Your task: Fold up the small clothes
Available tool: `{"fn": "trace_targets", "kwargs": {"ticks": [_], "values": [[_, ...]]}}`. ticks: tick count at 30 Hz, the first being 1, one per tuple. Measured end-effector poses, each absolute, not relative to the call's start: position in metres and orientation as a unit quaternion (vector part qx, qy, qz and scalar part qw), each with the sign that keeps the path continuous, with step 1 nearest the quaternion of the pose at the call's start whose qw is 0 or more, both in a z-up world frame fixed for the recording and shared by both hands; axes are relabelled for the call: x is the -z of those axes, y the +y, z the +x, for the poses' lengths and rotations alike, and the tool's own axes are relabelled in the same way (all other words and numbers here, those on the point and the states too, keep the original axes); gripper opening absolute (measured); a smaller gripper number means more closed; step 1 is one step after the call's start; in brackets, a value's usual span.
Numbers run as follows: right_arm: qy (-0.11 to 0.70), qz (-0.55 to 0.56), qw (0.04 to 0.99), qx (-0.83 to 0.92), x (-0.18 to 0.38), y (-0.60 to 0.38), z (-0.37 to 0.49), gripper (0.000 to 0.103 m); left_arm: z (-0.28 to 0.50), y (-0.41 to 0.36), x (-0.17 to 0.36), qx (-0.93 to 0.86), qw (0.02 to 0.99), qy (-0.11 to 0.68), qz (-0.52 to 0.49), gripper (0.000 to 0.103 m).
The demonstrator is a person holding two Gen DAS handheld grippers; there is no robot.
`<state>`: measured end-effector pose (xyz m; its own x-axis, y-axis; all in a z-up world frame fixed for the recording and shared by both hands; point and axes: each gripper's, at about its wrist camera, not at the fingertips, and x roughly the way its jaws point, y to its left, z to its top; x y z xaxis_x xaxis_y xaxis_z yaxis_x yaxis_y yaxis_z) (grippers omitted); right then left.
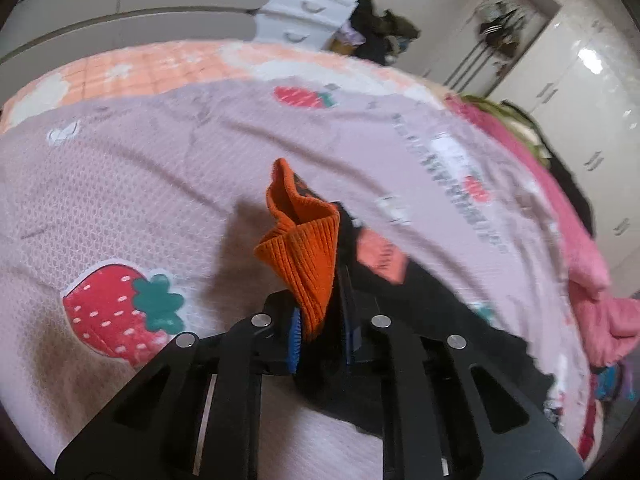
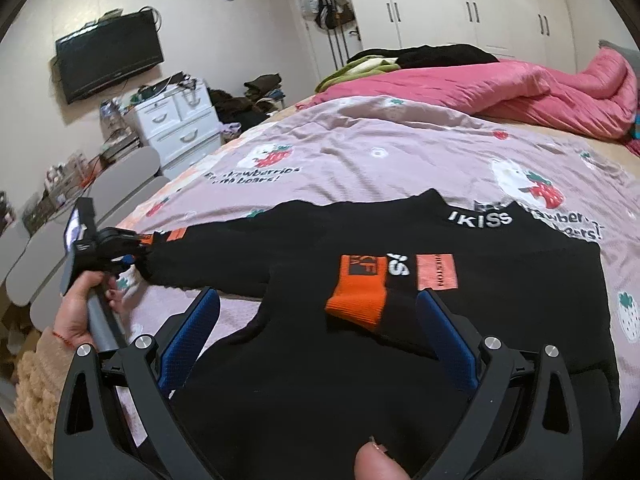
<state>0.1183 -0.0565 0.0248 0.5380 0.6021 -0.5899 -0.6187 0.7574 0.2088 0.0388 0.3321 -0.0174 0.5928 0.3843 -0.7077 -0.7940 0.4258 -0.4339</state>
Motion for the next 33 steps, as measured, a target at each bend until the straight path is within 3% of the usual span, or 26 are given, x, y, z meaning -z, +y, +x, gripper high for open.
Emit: {"fn": "trace_targets", "kwargs": {"ticks": [18, 33], "values": [[0.31, 0.041, 0.911, -0.269, -0.048, -0.133, 0.13, 0.098, 0.067, 0.197, -0.082, -0.216, 0.924, 0.196, -0.248, 0.007], [0.298, 0.033, 0.931, -0.21, -0.055, -0.166, 0.133, 0.098, 0.111, 0.11, -0.072, -0.063, 0.945, 0.243, -0.212, 0.007]]}}
